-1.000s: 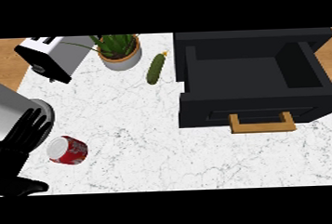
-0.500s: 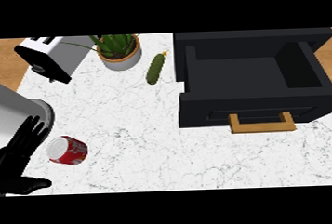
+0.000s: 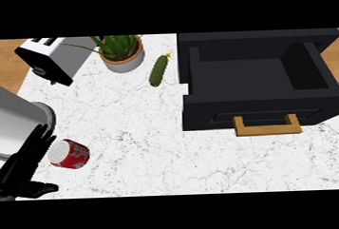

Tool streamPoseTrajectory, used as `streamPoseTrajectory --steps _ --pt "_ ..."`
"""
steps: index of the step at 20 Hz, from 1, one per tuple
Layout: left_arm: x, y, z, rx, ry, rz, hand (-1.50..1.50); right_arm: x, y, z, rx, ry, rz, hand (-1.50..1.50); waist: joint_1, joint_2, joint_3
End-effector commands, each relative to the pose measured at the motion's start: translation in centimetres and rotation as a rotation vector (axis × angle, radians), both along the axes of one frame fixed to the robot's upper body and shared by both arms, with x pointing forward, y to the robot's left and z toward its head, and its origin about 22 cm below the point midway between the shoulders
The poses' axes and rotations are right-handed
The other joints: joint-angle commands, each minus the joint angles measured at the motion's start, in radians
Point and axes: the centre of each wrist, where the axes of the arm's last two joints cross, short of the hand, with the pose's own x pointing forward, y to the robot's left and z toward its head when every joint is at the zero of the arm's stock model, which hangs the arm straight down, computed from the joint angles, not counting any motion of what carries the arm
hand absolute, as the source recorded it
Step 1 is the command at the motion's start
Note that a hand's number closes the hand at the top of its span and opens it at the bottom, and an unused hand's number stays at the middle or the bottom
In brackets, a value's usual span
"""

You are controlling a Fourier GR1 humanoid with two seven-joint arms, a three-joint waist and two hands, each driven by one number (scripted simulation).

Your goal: Pick up the can, place it into the drawer and close the drawer

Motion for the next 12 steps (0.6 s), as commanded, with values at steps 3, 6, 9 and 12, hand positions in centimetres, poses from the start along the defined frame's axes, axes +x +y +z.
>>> streamPoseTrajectory --steps 3,6,9,12 --pt "0.0 0.0 -2.5 -0.017 0.048 0.01 -1.5 -1.3 -0.9 -0.4 -0.012 0.0 0.017 -1.5 -0.004 0.003 -0.004" --pt "-0.4 -0.1 -3.0 -0.047 0.041 -0.018 -1.5 -0.5 -1.0 -0.4 0.005 -0.002 0.016 -1.5 -0.001 0.003 -0.003" --pt "1.4 -2.1 -3.2 -0.053 0.046 -0.017 -1.5 -0.8 -1.7 1.6 -0.009 -0.025 0.012 -1.5 -0.001 0.002 -0.003" --pt "0.8 -2.0 -4.3 -0.083 0.051 -0.001 -1.5 -0.4 -1.7 0.3 0.022 -0.002 0.005 -1.5 -0.001 0.003 -0.004"
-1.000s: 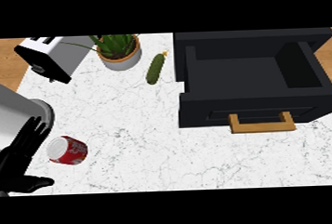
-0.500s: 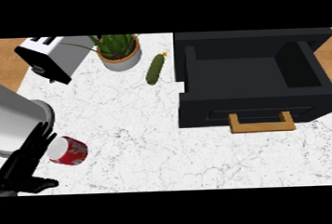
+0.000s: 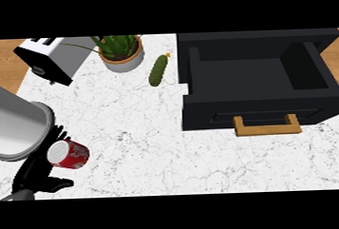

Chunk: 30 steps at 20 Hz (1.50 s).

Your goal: Pick up the can, place it into the drawer and close the drawer

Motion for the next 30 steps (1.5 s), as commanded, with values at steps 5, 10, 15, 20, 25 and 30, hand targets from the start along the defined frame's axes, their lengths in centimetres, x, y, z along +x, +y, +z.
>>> streamPoseTrajectory --steps 5,10,15,20,25,30 --pt "1.1 -1.5 -1.5 -0.104 0.014 0.026 -1.5 -1.8 -1.4 0.5 0.022 -0.013 0.016 -1.5 -0.01 0.002 -0.001" --pt "2.6 -2.1 -0.6 -0.153 0.014 -0.078 1.5 -1.6 0.0 -0.9 0.017 0.023 0.013 -1.5 -0.005 0.001 -0.001" --pt "4.9 -2.6 1.1 -0.211 -0.08 -0.156 1.5 -0.5 1.1 0.1 0.035 0.003 0.02 -1.5 -0.001 0.001 -0.001" --pt "6.6 -5.8 2.1 -0.221 -0.099 -0.079 1.5 -0.3 1.3 0.5 0.007 0.013 0.006 -1.5 0.012 -0.003 0.001" --pt "8.8 -14.3 2.1 -0.223 -0.166 0.172 1.5 -0.5 1.4 0.5 0.039 0.008 -0.011 -1.5 0.015 -0.006 0.002" --pt "10.0 -16.8 5.5 -0.223 -0.218 0.149 1.5 -1.1 0.6 -0.1 0.038 0.0 -0.003 -1.5 0.011 -0.008 0.001"
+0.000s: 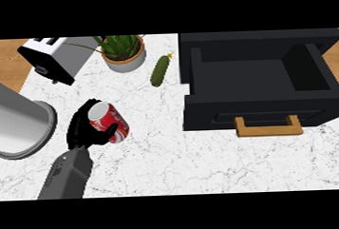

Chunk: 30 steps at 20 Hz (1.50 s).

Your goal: Pick up the can, place it into the drawer and close the drawer

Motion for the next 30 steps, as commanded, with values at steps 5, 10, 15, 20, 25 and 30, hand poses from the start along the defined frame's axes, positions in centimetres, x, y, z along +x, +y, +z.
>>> streamPoseTrajectory --steps 5,10,15,20,25,30 --pt "1.3 -4.8 7.5 0.039 -0.115 -0.014 1.5 -0.2 1.8 1.6 0.003 0.0 -0.013 -1.5 0.006 -0.003 0.0" --pt "1.4 -7.5 11.7 0.08 -0.114 -0.008 1.5 -1.1 0.7 0.7 0.005 -0.018 -0.021 -1.5 -0.009 0.001 -0.001" --pt "2.1 -8.5 16.5 0.113 -0.136 -0.011 1.5 -0.4 2.0 2.0 -0.006 -0.008 -0.018 -1.5 -0.006 0.003 -0.001" --pt "4.3 -11.3 20.3 0.137 -0.152 -0.019 1.5 0.1 1.3 0.4 0.016 -0.009 -0.013 -1.5 -0.012 0.005 -0.001" --pt "5.5 -13.6 22.6 0.159 -0.17 -0.026 1.5 0.3 2.4 2.0 0.026 -0.011 -0.027 -1.5 -0.014 0.006 -0.001" --pt "6.6 -16.2 25.4 0.163 -0.183 -0.028 1.5 0.4 1.1 1.0 0.021 -0.02 0.014 -1.5 -0.015 0.006 -0.001"
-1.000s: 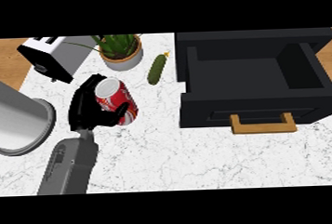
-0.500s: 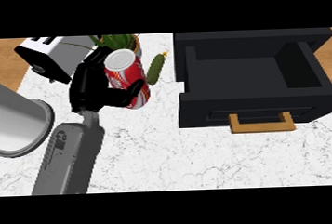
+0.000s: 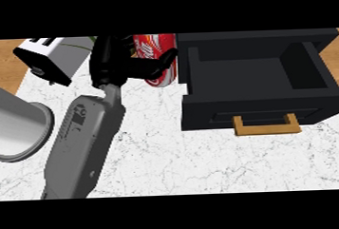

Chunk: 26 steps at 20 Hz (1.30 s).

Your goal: Pick up the can, place it into the drawer and close the drawer

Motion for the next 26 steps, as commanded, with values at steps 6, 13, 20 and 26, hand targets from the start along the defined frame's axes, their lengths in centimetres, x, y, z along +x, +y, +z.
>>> streamPoseTrajectory --steps 6,13,20,26 --pt "1.7 -4.6 2.9 0.035 -0.017 0.001 1.5 -0.1 -0.7 -0.4 0.025 0.006 0.008 -1.5 -0.007 0.001 0.0" --pt "3.5 -8.2 5.8 0.037 0.009 0.026 1.5 0.8 0.4 -0.3 0.003 0.012 0.018 -1.5 -0.021 0.003 0.0" --pt "4.7 -10.3 7.0 0.048 0.0 -0.005 1.5 2.9 -0.4 -0.6 0.0 -0.025 0.034 -1.5 -0.028 0.008 0.001" --pt "4.9 -11.3 6.4 0.08 0.029 -0.021 1.5 2.8 0.9 -0.1 0.008 -0.007 0.027 -1.5 -0.025 0.008 0.0"
